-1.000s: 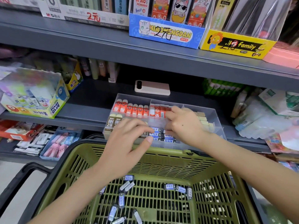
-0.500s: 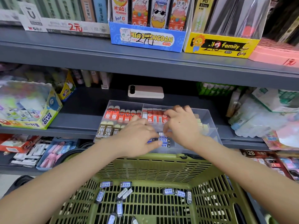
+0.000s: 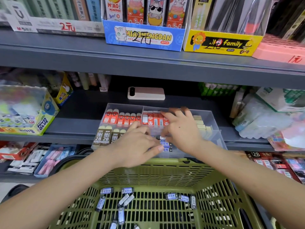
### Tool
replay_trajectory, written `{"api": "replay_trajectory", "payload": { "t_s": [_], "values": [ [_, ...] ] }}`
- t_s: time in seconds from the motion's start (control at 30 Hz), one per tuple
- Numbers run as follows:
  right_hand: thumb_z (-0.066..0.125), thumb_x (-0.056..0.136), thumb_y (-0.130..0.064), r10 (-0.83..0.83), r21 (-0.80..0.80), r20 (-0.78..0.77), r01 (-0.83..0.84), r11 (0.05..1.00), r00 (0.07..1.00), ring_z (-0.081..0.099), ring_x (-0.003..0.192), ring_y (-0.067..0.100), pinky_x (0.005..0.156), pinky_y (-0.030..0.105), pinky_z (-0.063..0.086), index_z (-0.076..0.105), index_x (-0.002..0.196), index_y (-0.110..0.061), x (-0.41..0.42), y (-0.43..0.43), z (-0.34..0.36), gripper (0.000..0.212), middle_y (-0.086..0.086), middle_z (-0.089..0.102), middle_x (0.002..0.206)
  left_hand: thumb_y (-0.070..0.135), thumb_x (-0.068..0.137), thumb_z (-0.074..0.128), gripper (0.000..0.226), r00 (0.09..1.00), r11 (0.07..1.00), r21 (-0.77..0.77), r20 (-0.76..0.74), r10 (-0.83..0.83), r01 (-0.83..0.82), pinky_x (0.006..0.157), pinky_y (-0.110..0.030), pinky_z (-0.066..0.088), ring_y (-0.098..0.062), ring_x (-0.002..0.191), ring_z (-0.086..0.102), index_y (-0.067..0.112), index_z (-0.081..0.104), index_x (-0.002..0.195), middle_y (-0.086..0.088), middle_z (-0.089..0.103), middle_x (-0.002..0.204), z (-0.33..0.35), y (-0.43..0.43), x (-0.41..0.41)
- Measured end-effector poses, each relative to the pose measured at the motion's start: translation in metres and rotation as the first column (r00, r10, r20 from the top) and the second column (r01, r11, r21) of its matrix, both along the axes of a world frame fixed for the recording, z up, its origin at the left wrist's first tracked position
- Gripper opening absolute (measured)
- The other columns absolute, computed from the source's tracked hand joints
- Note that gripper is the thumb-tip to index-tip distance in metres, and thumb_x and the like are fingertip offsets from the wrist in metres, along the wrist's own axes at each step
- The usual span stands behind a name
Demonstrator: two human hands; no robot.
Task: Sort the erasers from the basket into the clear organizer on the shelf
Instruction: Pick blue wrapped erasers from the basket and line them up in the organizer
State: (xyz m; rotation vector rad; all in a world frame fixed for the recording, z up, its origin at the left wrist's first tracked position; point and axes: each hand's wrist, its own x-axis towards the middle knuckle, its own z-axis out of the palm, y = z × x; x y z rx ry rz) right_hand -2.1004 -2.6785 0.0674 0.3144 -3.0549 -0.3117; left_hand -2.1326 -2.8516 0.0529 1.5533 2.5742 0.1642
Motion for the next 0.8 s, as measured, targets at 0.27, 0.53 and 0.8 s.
{"api": "replay_trajectory", "payload": {
  "t_s": [0.27, 0.53, 0.8],
  "values": [
    [0.057, 0.085, -0.031, -0.124, -0.068, -0.003, 0.124, 0.99, 0.992, 0.033, 0.13, 0.026, 0.11, 0.046, 0.004, 0.072, 0.092, -0.028, 0.0, -0.011, -0.012, 0.017, 0.003, 0.044, 0.141, 0.065, 0.089, 0.0, 0.079, 0.991, 0.999, 0.008, -0.124, -0.04, 0.042, 0.094, -0.033, 0.019, -0.011, 0.1, 0.042, 0.031, 0.064, 0.12, 0.02, 0.066, 0.115, -0.002, -0.003, 0.004],
    [0.065, 0.081, -0.027, 0.003, 0.137, -0.043, 0.003, 0.991, 0.999, 0.034, 0.135, 0.029, 0.11, 0.061, -0.002, 0.074, 0.077, -0.021, 0.0, -0.012, -0.005, 0.011, 0.005, 0.051, 0.137, 0.065, 0.087, 0.001, 0.08, 0.988, 0.999, -0.017, -0.148, -0.053, 0.051, 0.096, -0.037, 0.02, -0.014, 0.101, 0.042, 0.029, 0.062, 0.123, 0.018, 0.065, 0.117, -0.002, -0.003, 0.004],
    [0.058, 0.085, -0.045, 0.007, 0.125, 0.045, -0.013, 0.992, 0.999, 0.02, 0.142, 0.027, 0.107, 0.06, -0.015, 0.067, 0.107, -0.046, 0.005, -0.009, 0.003, 0.023, -0.001, 0.037, 0.149, 0.06, 0.092, 0.017, 0.066, 0.993, 0.997, 0.05, -0.111, -0.046, 0.052, 0.094, -0.033, 0.017, -0.013, 0.093, 0.043, 0.026, 0.068, 0.115, 0.015, 0.069, 0.113, -0.005, -0.004, 0.003]
  ]
}}
